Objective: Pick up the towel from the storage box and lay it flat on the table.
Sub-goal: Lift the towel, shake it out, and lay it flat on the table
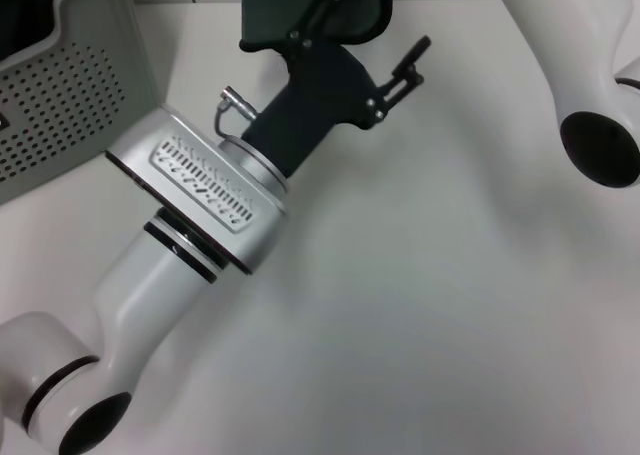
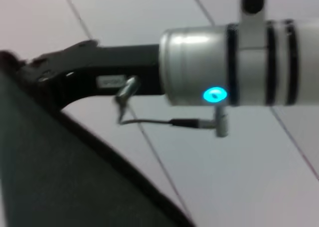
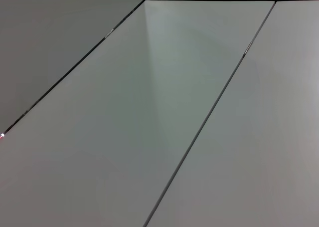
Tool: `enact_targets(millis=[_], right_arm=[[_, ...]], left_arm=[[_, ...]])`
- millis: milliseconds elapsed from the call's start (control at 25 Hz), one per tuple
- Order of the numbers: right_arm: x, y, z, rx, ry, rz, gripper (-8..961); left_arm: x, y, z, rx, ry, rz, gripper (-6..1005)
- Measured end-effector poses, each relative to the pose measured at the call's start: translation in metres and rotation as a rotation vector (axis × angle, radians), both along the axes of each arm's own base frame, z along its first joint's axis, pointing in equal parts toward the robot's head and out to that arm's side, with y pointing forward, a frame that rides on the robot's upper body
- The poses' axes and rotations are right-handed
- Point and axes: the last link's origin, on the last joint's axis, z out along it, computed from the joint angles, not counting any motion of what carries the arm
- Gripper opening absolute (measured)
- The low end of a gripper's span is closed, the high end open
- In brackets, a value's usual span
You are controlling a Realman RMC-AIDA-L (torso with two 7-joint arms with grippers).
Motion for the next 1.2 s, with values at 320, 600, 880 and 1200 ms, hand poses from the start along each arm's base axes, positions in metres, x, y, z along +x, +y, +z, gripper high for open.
enact_targets(millis=[320, 600, 880, 1200], right_arm=[[0.005, -0.004, 0.0, 0.005, -0.002, 0.001, 15], [0.009, -0.003, 0.001, 0.013, -0.003, -0.004, 15], [0.01, -0.001, 0.005, 0.022, 0.013, -0.015, 15], [0.008, -0.004, 0.004, 0.019, 0.009, -0.002, 14]], left_arm=[[-0.014, 0.005, 0.008, 0.061, -0.014, 0.085, 796], [-0.021, -0.002, 0.011, 0.079, -0.023, 0.097, 793], [-0.026, -0.006, 0.013, 0.089, -0.032, 0.108, 788], [-0.03, -0.008, 0.012, 0.083, -0.024, 0.118, 785]])
